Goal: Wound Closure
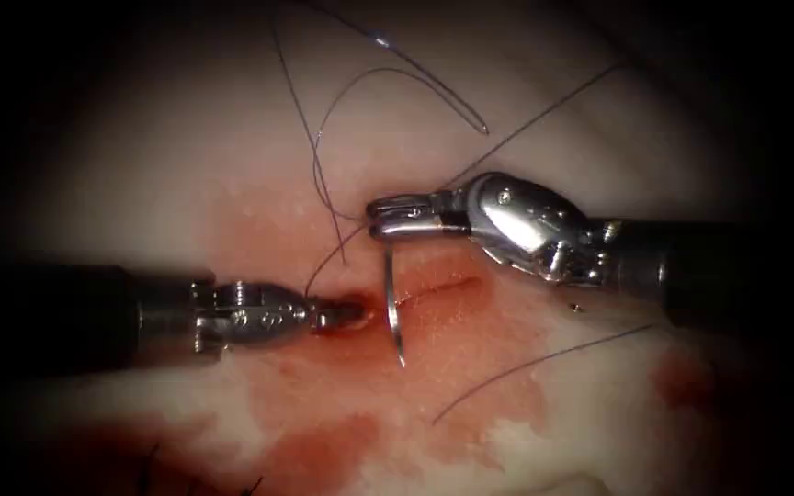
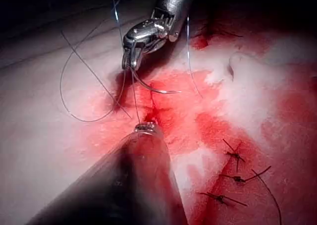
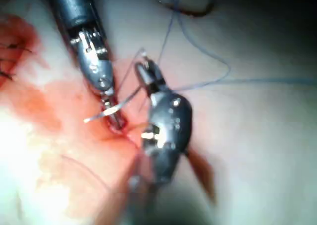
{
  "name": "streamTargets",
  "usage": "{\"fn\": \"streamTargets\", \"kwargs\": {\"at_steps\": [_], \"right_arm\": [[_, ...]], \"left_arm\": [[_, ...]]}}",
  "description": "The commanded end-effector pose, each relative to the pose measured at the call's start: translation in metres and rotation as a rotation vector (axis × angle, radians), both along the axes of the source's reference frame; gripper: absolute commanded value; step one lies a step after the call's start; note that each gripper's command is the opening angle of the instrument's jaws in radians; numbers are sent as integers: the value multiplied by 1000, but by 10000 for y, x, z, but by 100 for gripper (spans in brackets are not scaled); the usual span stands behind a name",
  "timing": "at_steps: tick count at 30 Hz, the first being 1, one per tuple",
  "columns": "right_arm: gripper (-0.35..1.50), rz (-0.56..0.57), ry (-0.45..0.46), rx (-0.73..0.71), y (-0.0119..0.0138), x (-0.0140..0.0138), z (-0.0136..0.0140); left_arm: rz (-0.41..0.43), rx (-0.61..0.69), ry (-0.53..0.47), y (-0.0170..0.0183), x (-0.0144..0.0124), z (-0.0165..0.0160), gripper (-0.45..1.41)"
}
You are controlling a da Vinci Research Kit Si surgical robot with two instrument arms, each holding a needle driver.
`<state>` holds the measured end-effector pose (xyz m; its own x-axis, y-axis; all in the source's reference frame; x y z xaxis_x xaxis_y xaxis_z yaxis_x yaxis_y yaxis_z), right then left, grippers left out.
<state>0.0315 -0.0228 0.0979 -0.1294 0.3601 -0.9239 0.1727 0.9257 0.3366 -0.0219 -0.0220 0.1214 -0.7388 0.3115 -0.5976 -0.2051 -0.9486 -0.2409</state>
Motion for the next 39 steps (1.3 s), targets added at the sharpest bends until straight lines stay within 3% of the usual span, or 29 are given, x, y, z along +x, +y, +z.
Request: {"fn": "streamTargets", "kwargs": {"at_steps": [1,11,15,17,20,22,35,37,39], "right_arm": [[-35,2,3,-13,2,8,3],[-35,33,7,-104,10,15,7],[-35,44,7,-133,15,17,10],[-35,49,10,-144,16,16,11],[-35,52,10,-167,16,15,11],[-35,53,11,-173,16,15,11],[-35,57,7,-173,17,9,12],[-35,57,7,-174,17,9,13],[-35,57,5,-181,17,9,14]], "left_arm": [[15,9,3,-3,-6,12,-43],[130,94,35,-13,1,33,-45],[182,249,-37,-12,1,25,-40],[207,336,-78,-2,-6,17,-25],[190,404,-179,27,-19,11,-30],[191,406,-188,39,-25,10,-28],[211,441,-171,28,-22,18,-23],[195,461,-164,27,-24,18,-18],[163,490,-161,23,-27,16,2]]}}
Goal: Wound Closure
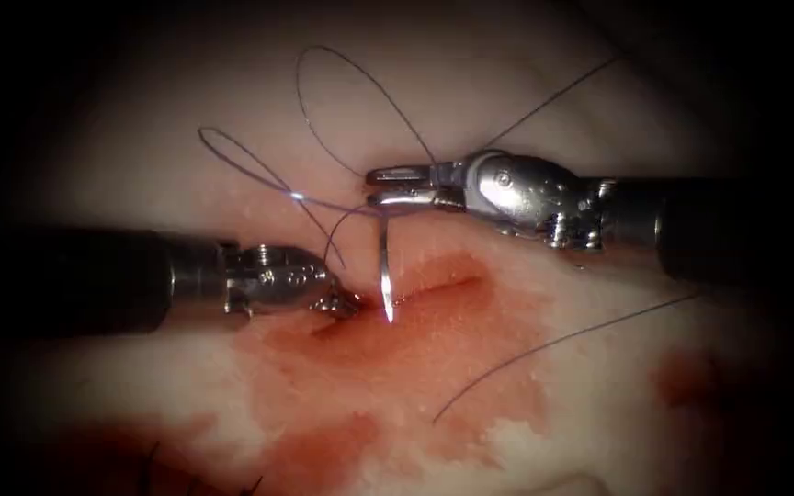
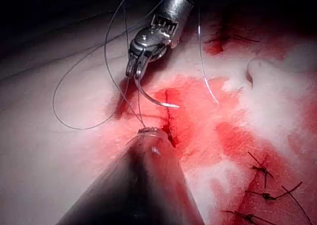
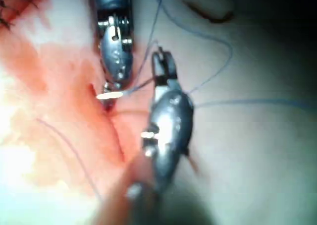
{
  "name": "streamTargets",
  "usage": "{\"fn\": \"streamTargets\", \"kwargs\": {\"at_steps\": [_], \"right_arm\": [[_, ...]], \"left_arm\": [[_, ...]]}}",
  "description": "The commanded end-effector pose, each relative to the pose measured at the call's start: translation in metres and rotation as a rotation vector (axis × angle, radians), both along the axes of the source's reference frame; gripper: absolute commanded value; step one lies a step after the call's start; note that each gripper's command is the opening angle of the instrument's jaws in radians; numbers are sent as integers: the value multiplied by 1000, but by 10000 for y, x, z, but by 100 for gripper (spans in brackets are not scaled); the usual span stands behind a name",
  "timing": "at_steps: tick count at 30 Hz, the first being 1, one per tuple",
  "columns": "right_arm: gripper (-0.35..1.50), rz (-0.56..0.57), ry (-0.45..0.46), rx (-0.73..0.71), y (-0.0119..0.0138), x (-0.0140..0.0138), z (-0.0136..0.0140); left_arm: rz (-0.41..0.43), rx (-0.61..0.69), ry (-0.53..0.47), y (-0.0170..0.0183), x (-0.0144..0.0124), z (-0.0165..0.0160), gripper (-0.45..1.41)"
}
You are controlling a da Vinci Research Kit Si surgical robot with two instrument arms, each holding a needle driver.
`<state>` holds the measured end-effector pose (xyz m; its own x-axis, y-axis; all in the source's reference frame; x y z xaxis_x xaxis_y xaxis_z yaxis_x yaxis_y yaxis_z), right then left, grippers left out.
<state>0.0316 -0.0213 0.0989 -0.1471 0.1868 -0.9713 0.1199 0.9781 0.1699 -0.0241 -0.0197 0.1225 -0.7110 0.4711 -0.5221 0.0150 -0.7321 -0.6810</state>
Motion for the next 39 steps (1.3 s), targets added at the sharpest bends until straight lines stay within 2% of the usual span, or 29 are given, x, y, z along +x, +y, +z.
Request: {"fn": "streamTargets", "kwargs": {"at_steps": [1,3,4,7,12,18,29,39], "right_arm": [[-35,1,2,-7,2,8,4],[-35,3,3,-18,2,9,5],[-35,4,2,-19,2,9,5],[-35,7,0,-37,2,12,6],[-35,10,-10,-52,-2,22,13],[-35,16,-16,-75,-3,31,20],[-35,4,-48,-149,-9,31,45],[-35,-36,-55,-149,-33,35,38]], "left_arm": [[-8,9,11,-3,-6,5,10],[-29,47,33,-10,-9,-1,39],[-33,55,38,-12,-10,-3,47],[-48,79,45,-14,-12,-9,57],[-105,97,46,-3,-11,-19,57],[-107,96,47,-2,-7,-22,54],[-111,87,49,-10,0,-27,47],[-103,89,44,-13,10,-31,44]]}}
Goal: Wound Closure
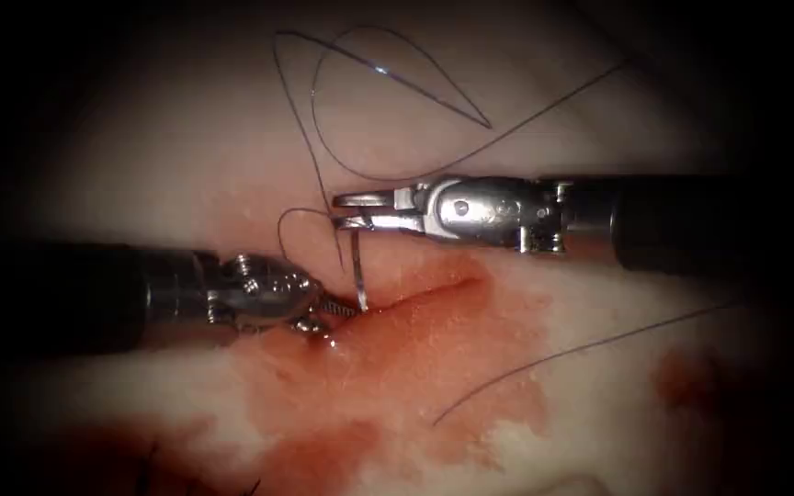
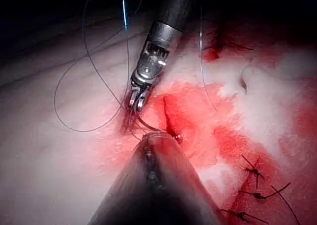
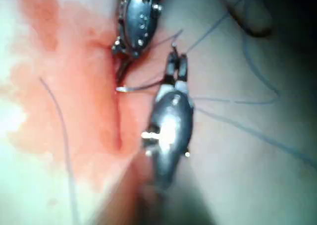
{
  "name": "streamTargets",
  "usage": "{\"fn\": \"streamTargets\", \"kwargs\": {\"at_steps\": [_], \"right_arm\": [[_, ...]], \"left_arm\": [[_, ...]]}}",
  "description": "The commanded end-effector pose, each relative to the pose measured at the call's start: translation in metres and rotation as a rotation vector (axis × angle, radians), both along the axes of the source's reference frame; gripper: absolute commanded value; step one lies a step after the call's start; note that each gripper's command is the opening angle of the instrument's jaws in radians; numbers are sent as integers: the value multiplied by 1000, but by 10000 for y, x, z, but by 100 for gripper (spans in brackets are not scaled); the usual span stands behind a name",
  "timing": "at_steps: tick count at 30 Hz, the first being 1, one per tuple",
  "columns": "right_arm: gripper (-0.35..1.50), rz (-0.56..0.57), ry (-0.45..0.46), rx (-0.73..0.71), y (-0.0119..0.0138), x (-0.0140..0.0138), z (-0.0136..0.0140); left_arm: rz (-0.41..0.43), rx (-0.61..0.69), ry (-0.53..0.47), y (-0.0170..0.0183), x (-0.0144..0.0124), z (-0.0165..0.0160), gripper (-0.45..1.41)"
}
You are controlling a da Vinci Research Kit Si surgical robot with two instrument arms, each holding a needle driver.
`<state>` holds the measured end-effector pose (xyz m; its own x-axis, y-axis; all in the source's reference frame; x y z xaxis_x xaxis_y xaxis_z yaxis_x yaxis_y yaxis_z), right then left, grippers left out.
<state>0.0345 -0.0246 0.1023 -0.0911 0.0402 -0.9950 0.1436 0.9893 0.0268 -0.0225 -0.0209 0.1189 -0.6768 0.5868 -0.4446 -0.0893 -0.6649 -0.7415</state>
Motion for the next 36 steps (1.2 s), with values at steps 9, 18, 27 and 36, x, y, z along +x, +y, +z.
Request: {"fn": "streamTargets", "kwargs": {"at_steps": [9,18,27,36], "right_arm": [[-35,-31,-14,43,-2,-1,8],[-35,-46,-28,130,-8,8,2],[-35,-51,-36,128,-8,4,3],[-35,-63,-69,218,-4,7,5]], "left_arm": [[8,-17,15,-1,-2,-19,42],[17,-123,90,5,0,-53,41],[22,-153,115,-18,-7,-57,34],[39,-142,115,-47,-31,-42,30]]}}
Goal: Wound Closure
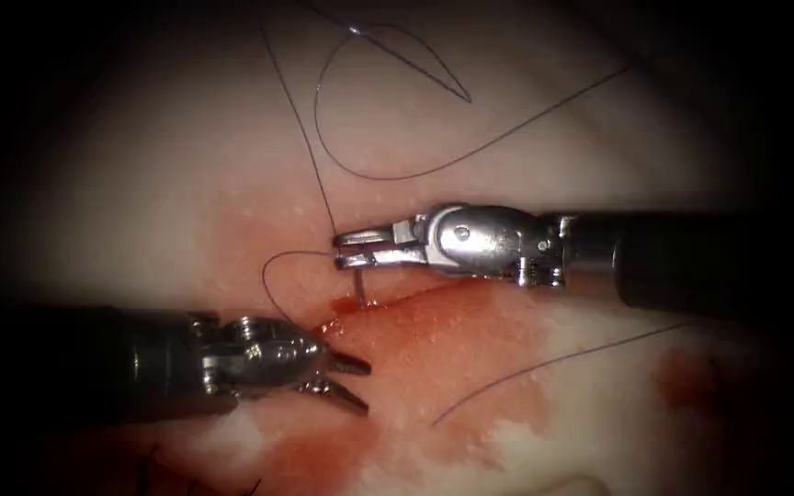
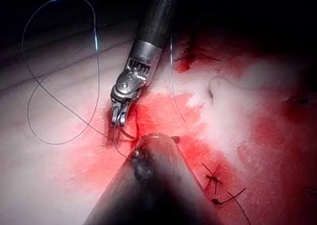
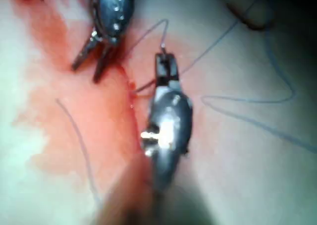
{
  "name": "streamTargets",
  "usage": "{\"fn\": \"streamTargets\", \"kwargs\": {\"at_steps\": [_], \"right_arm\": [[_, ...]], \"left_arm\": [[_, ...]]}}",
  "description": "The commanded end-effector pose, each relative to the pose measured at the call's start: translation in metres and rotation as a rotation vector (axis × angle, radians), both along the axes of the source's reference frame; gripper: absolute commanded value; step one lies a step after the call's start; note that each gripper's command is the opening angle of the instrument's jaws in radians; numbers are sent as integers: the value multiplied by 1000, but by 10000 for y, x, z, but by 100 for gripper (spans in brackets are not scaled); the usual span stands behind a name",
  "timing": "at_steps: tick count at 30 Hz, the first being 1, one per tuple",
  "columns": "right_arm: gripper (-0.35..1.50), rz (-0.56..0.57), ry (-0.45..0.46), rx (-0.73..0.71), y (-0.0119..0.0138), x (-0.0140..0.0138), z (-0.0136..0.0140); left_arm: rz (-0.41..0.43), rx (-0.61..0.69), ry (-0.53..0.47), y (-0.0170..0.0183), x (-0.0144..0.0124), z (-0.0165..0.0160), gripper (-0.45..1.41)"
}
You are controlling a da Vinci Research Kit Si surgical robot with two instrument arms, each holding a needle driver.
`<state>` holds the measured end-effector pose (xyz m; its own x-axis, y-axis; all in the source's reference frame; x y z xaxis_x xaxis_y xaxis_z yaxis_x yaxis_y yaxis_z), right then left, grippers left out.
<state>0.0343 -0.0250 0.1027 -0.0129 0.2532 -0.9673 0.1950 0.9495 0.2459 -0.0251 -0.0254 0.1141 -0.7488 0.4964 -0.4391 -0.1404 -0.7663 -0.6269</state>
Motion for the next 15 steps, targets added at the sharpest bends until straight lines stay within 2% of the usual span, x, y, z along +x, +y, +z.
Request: {"fn": "streamTargets", "kwargs": {"at_steps": [1,8,15], "right_arm": [[-35,-1,-1,5,1,9,2],[-35,-3,-11,52,3,11,3],[-35,-19,-42,135,3,10,2]], "left_arm": [[2,0,-1,-3,-7,6,30],[11,0,-7,-11,-17,0,29],[21,2,-10,-19,-17,4,27]]}}
